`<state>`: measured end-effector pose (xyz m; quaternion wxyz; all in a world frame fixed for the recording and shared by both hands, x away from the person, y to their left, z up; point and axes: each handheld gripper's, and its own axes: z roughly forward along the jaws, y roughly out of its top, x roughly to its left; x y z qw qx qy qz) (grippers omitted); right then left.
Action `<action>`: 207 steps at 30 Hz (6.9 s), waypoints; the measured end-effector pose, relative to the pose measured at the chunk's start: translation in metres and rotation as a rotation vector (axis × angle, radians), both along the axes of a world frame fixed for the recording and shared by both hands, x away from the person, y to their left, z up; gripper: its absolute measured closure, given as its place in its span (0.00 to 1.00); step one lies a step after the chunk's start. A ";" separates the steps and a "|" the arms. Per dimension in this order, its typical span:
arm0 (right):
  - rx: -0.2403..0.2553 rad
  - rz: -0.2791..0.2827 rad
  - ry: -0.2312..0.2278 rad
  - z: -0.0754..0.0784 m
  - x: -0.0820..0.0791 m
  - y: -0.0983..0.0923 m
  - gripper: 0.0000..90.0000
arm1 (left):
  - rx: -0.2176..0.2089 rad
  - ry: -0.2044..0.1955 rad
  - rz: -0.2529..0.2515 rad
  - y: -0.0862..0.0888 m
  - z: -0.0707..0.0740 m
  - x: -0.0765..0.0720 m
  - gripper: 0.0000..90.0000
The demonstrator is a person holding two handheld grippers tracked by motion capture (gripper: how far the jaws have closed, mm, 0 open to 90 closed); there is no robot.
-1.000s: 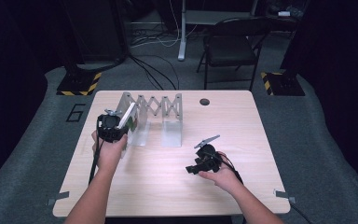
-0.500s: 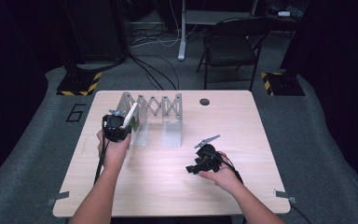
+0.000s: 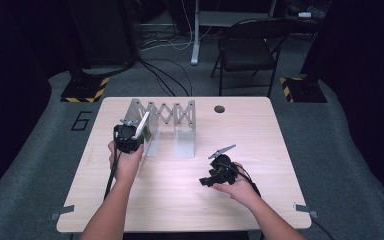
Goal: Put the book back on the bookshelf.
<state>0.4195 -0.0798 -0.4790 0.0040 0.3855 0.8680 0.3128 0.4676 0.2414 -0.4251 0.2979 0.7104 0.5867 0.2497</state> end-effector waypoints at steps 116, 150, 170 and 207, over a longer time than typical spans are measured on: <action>-0.016 0.020 -0.005 -0.004 0.001 0.004 0.45 | -0.005 -0.043 0.016 -0.013 0.003 -0.006 0.56; -0.027 0.006 0.009 -0.004 0.001 0.003 0.45 | -0.053 -0.119 -0.130 -0.004 0.047 -0.049 0.62; -0.026 0.013 -0.003 -0.005 0.000 0.002 0.45 | -0.062 -0.080 -0.340 -0.020 0.059 -0.092 0.62; -0.024 -0.004 -0.001 -0.007 -0.001 0.002 0.45 | -0.107 -0.041 -0.506 -0.003 -0.021 -0.136 0.59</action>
